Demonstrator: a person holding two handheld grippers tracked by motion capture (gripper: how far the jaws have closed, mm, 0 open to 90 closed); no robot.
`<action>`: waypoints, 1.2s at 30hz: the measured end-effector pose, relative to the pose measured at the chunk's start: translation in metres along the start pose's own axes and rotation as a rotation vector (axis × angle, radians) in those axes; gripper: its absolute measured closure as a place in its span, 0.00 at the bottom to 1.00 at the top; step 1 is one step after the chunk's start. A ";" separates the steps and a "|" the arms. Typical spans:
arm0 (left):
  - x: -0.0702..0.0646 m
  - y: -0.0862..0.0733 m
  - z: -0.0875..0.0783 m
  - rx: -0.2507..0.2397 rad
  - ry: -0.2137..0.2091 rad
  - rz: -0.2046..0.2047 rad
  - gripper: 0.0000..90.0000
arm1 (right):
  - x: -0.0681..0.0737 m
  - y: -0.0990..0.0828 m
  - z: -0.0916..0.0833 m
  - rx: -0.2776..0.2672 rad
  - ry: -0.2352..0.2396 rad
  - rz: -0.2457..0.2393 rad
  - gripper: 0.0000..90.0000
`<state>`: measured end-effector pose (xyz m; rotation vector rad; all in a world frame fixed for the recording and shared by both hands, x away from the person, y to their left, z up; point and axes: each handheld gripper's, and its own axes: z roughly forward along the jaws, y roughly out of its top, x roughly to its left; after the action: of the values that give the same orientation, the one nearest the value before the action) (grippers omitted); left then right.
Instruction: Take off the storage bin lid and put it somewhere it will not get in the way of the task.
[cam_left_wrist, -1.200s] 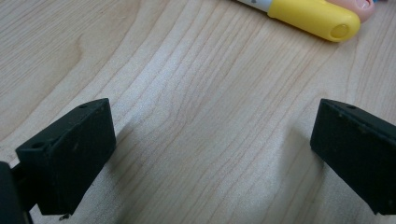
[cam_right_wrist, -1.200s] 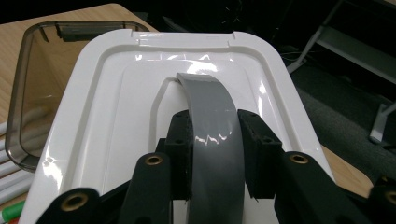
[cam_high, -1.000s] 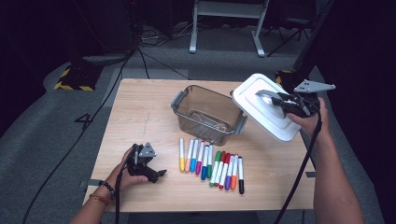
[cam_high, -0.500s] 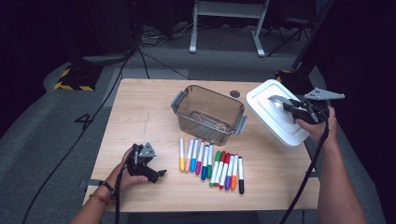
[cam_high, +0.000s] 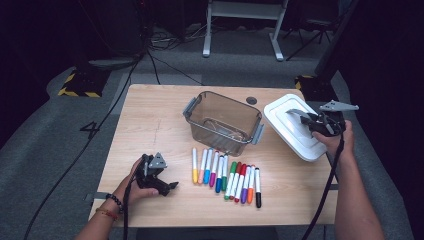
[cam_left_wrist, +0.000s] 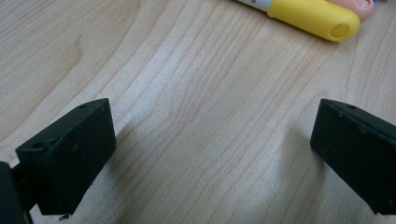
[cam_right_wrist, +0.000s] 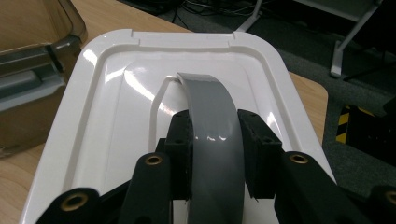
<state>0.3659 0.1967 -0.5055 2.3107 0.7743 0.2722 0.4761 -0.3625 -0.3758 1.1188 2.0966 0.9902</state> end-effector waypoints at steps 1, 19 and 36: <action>0.000 0.000 0.000 0.000 0.000 0.000 0.01 | 0.000 -0.002 0.002 0.004 -0.002 0.005 0.75; 0.000 0.000 0.000 -0.001 -0.001 0.000 0.01 | 0.008 -0.024 0.043 0.087 0.024 0.027 0.75; 0.000 0.000 0.000 -0.002 -0.001 0.001 0.01 | 0.022 -0.030 0.068 0.114 0.054 0.038 0.75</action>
<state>0.3660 0.1967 -0.5056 2.3096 0.7725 0.2721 0.5022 -0.3313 -0.4418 1.2045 2.2066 0.9384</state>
